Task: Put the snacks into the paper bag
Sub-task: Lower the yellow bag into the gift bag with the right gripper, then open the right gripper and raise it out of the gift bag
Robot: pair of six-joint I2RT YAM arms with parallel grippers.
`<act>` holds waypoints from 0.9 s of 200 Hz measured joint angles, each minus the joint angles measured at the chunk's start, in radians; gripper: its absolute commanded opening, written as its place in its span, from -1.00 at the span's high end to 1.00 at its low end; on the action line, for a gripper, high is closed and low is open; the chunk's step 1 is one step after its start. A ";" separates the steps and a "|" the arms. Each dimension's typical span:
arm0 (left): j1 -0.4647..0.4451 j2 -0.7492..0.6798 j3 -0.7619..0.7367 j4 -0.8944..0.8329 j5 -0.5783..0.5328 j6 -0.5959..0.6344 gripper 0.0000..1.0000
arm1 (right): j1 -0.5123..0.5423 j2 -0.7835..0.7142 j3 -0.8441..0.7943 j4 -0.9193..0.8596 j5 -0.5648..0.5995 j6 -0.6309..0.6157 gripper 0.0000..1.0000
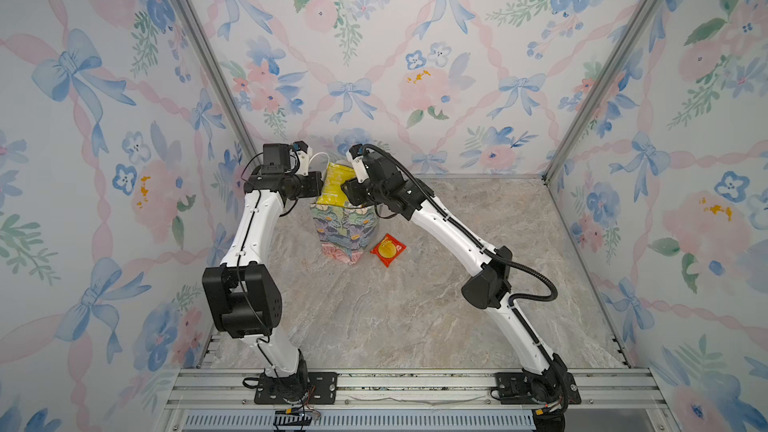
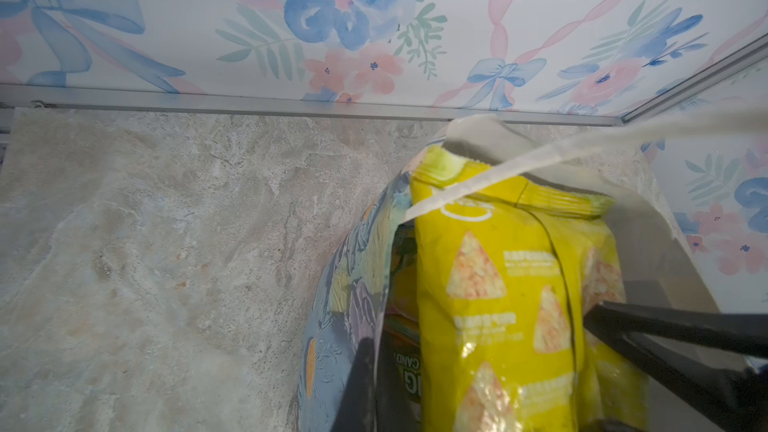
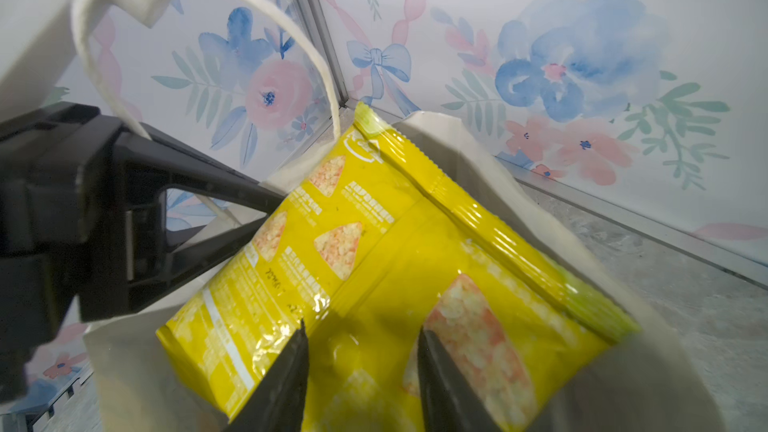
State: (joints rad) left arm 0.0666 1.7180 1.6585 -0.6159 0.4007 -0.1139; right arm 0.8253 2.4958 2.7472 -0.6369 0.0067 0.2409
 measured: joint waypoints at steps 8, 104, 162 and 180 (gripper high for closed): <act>0.000 0.000 0.000 0.000 0.000 0.000 1.00 | 0.000 0.013 0.010 0.003 0.002 0.003 0.09; 0.001 0.001 0.000 -0.001 -0.002 0.000 1.00 | -0.001 0.037 0.006 -0.050 0.031 0.019 0.12; 0.003 0.001 0.000 0.000 0.001 0.000 1.00 | 0.003 -0.032 -0.062 -0.093 0.032 0.011 -0.06; 0.005 0.002 0.000 0.000 0.001 0.000 1.00 | 0.010 -0.077 -0.090 -0.100 0.032 -0.002 -0.16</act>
State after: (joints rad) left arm 0.0719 1.7195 1.6585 -0.6155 0.4015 -0.1139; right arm 0.8349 2.4184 2.6568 -0.7372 0.0383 0.2390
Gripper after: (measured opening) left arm 0.048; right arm 0.553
